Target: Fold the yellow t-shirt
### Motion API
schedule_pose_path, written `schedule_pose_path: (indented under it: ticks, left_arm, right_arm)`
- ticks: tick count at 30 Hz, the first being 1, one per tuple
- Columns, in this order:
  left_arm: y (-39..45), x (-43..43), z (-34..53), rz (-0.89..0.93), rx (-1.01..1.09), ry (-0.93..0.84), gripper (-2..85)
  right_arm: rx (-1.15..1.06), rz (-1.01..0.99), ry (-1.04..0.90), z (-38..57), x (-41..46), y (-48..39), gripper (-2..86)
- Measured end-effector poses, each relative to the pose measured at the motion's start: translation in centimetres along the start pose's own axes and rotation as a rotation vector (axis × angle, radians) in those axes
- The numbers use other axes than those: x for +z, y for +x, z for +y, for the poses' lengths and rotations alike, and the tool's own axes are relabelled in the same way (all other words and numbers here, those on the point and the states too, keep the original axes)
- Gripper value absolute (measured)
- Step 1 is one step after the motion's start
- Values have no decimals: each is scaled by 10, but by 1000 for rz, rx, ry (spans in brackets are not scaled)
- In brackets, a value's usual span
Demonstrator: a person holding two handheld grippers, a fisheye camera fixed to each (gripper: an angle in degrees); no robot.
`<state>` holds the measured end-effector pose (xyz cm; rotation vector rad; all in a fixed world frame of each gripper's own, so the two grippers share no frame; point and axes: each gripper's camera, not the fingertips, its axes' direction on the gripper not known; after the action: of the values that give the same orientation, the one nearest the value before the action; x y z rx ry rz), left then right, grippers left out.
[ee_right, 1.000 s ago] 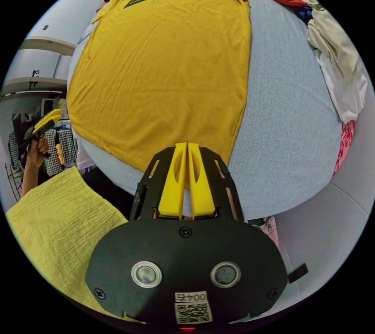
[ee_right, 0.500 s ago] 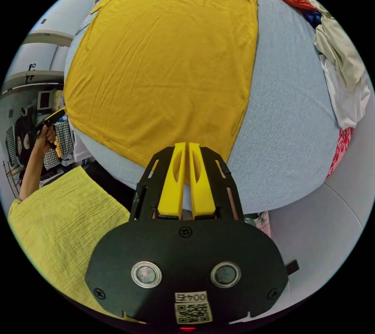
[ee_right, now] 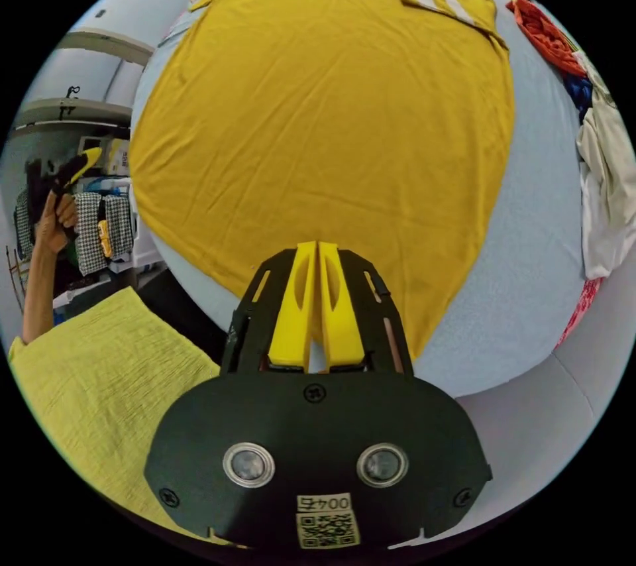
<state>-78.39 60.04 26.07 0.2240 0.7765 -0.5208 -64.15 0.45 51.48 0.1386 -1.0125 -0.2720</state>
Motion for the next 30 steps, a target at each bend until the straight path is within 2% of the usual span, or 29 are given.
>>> schedule_pose_path:
  ticks: [7, 9, 11, 15, 20, 25, 30]
  left_arm:
    - [13, -10, -117, -56, 210, -62, 56]
    - [17, -14, -159, -109, 291, -67, 60]
    - [16, -17, -190, -127, 339, -58, 65]
    - [8, -16, -265, -91, 381, -57, 85]
    - [-4, -9, -338, -47, 329, -59, 108]
    - [-3, -6, -386, -56, 321, -49, 117]
    - [1, -1, -419, -88, 329, -49, 116]
  right_arm:
    - [107, -3, -77, -68, 55, -2, -7]
    - [118, 3, -205, -94, 73, -5, -7]
    - [91, -79, -308, -133, 88, -11, -6]
    - [54, -142, -139, -212, 65, -28, -2]
    - [-119, -163, 90, -372, 28, -73, 44]
    - [-320, -154, 192, -520, 21, -130, 77]
    - [-451, -11, 187, -650, 41, -191, 73]
